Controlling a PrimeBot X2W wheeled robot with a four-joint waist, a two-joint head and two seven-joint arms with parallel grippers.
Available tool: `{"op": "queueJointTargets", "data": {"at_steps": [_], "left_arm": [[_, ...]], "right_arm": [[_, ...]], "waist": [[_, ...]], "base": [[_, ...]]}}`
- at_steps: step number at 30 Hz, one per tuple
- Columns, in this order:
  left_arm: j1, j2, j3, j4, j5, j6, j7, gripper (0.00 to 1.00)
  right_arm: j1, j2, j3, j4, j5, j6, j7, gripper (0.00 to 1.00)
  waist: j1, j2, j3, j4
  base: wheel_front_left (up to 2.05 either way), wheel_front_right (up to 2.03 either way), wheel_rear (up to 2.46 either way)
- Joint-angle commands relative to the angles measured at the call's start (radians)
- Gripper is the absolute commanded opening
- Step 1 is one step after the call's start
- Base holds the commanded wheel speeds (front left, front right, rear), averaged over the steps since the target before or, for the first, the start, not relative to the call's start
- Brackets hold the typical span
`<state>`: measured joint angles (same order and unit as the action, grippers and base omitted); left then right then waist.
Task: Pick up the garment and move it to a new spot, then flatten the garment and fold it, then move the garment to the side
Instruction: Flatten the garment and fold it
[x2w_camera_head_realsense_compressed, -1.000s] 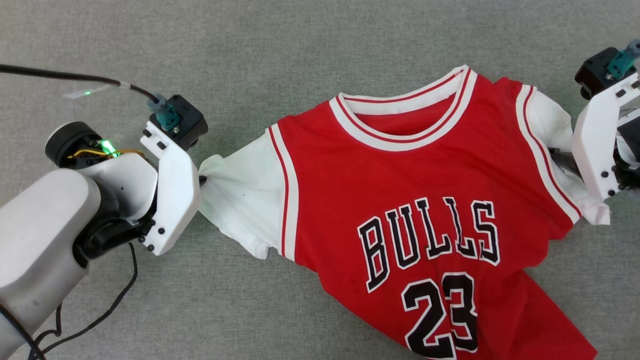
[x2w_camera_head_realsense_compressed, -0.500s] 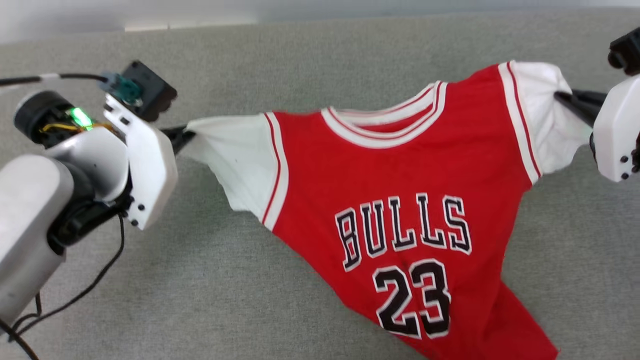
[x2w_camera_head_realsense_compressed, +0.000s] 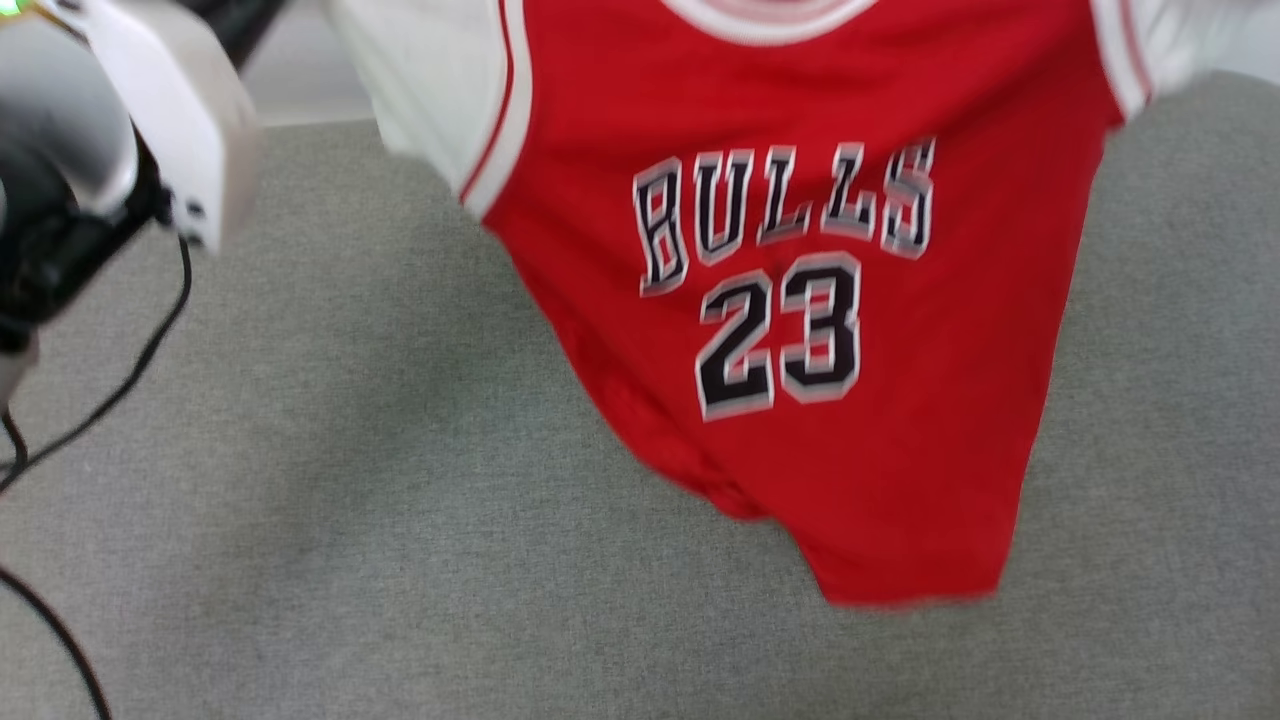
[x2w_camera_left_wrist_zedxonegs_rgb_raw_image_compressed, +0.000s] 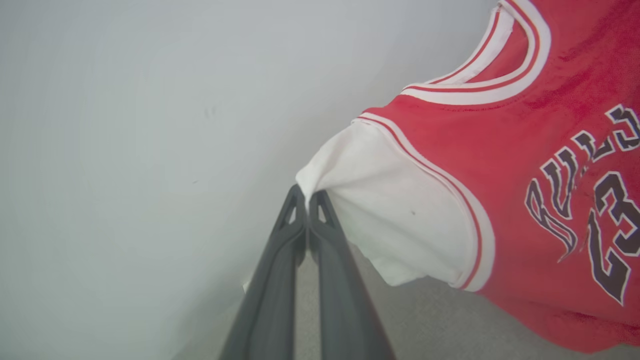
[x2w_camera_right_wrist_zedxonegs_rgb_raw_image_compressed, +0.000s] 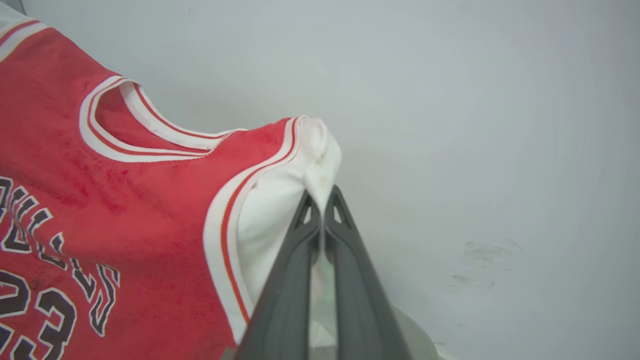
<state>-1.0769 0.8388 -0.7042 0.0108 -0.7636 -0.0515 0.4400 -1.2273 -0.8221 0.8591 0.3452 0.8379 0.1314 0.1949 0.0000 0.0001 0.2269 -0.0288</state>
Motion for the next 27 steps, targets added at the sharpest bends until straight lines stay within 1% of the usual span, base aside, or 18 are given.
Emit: {"op": "queueJointTargets", "data": {"at_steps": [1, 5, 8, 10, 14, 16, 18, 22, 27], "left_arm": [[-0.05, -0.026, 0.009, 0.025, 0.018, 0.004, -0.015, 0.0], [-0.169, -0.093, 0.023, 0.11, 0.05, -0.001, -0.046, 0.0], [-0.272, -0.144, 0.029, 0.182, 0.077, -0.009, -0.07, 0.0], [-0.345, -0.168, 0.037, 0.228, 0.099, -0.015, -0.091, 0.0], [-0.493, -0.218, 0.052, 0.312, 0.143, -0.021, -0.14, 0.0], [-0.556, -0.249, 0.064, 0.356, 0.145, -0.025, -0.169, 0.0], [-0.588, -0.257, 0.07, 0.379, 0.148, -0.026, -0.178, 0.0], [-0.696, -0.289, 0.079, 0.464, 0.168, -0.037, -0.233, 0.0], [-0.761, -0.308, 0.077, 0.563, 0.174, -0.054, -0.301, 0.0]], "right_arm": [[-0.048, 0.015, -0.025, 0.024, -0.038, -0.001, -0.002, 0.0], [-0.144, 0.08, -0.092, 0.095, -0.113, -0.001, -0.016, 0.0], [-0.227, 0.126, -0.123, 0.15, -0.173, -0.001, -0.017, 0.0], [-0.288, 0.159, -0.139, 0.185, -0.209, -0.001, -0.022, 0.0], [-0.413, 0.209, -0.183, 0.263, -0.289, -0.001, -0.049, 0.0], [-0.472, 0.228, -0.195, 0.3, -0.325, -0.001, -0.059, 0.0], [-0.503, 0.238, -0.2, 0.314, -0.341, -0.001, -0.065, 0.0], [-0.603, 0.276, -0.213, 0.383, -0.4, -0.001, -0.089, 0.0], [-0.676, 0.32, -0.214, 0.461, -0.437, -0.001, -0.119, 0.0]], "waist": [[0.0, -0.0001, 0.012, 0.007], [0.0, -0.0001, 0.048, 0.019], [0.0, -0.0001, 0.084, 0.027], [0.0, -0.0001, 0.111, 0.031], [0.0, -0.0001, 0.173, 0.041], [0.0, -0.0001, 0.202, 0.05], [0.0, -0.0001, 0.219, 0.052], [0.0, -0.0001, 0.271, 0.059], [0.0, -0.0001, 0.323, 0.066]], "base": [[0.0, 0.0, 0.0], [0.0, 0.0, 0.0], [0.0, 0.0, 0.0], [0.0, 0.0, 0.0], [0.0, 0.0, 0.0], [0.0, 0.0, 0.0], [0.0, 0.0, 0.0], [0.0, 0.0, 0.0], [0.0, 0.0, 0.0]]}}
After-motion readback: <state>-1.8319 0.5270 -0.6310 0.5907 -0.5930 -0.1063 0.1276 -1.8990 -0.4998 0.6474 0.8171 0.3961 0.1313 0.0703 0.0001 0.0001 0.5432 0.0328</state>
